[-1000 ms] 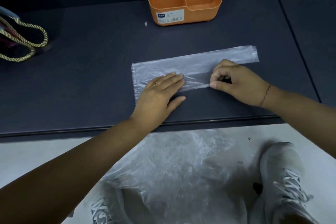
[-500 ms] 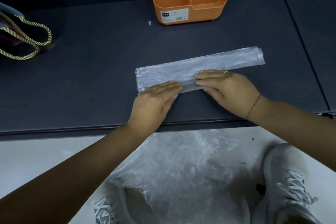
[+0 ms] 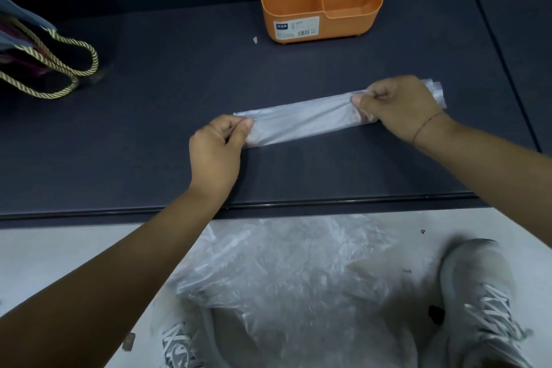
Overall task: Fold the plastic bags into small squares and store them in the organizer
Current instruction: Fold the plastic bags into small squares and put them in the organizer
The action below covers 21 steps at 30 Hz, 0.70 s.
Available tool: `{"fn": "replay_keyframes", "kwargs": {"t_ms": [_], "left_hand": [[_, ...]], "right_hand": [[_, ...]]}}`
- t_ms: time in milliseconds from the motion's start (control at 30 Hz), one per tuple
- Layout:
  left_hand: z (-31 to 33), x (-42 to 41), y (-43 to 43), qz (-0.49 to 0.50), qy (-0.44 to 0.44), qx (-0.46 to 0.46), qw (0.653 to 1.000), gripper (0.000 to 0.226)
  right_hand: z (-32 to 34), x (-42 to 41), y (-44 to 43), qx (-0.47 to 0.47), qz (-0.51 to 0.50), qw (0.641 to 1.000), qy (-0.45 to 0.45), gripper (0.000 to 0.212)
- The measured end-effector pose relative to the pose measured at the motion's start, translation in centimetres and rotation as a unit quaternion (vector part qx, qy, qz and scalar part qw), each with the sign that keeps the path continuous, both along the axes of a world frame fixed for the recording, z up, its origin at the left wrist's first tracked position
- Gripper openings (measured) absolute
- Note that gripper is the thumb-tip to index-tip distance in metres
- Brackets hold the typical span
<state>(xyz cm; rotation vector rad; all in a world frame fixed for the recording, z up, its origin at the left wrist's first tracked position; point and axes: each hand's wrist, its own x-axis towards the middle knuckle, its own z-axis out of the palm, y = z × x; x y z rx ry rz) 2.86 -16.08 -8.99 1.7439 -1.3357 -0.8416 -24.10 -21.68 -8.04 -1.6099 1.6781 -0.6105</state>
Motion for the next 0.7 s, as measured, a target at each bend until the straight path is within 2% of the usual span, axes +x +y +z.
{"fn": "replay_keyframes", "kwargs": {"t_ms": [200, 400, 700], "left_hand": [[-1.5, 0.8, -2.1, -0.011, -0.104, -0.029, 0.994, 0.017], [-1.8, 0.5, -2.2, -0.041, -0.270, -0.079, 0.959, 0.019], [-2.1, 0.7, -3.4, -0.011, -0.369, -0.082, 0.926, 0.033]], "right_hand": [[-0.6, 1.0, -0.7, -0.038, -0.034, 0.993, 0.106, 0.030], [-1.0, 1.6, -0.4, -0.089, -0.017, 0.967, 0.238, 0.023], [-1.4, 1.6, -0.3, -0.122, 0.006, 0.941, 0.317, 0.029]]}}
